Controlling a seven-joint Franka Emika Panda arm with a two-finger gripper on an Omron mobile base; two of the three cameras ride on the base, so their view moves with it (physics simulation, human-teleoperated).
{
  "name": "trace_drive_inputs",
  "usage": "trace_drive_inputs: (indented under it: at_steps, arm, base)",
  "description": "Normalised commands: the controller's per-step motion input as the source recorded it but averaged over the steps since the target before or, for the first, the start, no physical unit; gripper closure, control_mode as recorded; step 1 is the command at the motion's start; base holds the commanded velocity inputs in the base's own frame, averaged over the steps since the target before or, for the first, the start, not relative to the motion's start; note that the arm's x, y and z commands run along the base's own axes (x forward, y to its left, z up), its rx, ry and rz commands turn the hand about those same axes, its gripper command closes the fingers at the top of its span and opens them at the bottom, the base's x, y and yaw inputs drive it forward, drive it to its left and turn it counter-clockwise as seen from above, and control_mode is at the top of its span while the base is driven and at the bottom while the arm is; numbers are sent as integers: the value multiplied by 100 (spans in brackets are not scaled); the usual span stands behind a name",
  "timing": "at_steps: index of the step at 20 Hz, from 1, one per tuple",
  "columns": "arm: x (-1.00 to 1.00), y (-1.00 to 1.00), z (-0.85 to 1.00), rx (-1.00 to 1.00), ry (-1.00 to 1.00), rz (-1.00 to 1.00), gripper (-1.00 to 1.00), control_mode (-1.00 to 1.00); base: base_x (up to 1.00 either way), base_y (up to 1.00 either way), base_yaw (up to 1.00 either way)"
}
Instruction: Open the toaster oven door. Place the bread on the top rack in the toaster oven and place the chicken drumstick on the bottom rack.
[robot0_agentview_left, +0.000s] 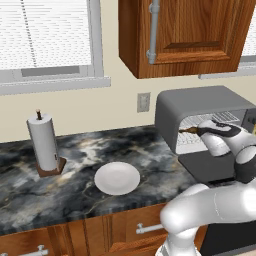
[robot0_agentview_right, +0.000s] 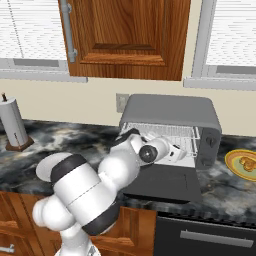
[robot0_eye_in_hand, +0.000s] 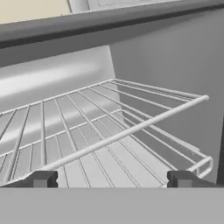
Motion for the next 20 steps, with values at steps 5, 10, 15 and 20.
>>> trace_drive_inputs:
  at_steps: [5,10,15,20]
  arm:
    - [-15,-5,18,7,1,0,-100,-100]
    - [-18,0,15,17,-1,1,-100,-100]
    - [-4,0,3,22,0,0,-100,-100]
    - [0,5,-10,24,0,2,-100,-100]
  base:
    - [0,0,0]
    - [0,0,0]
    - [0,0,0]
    - [0,0,0]
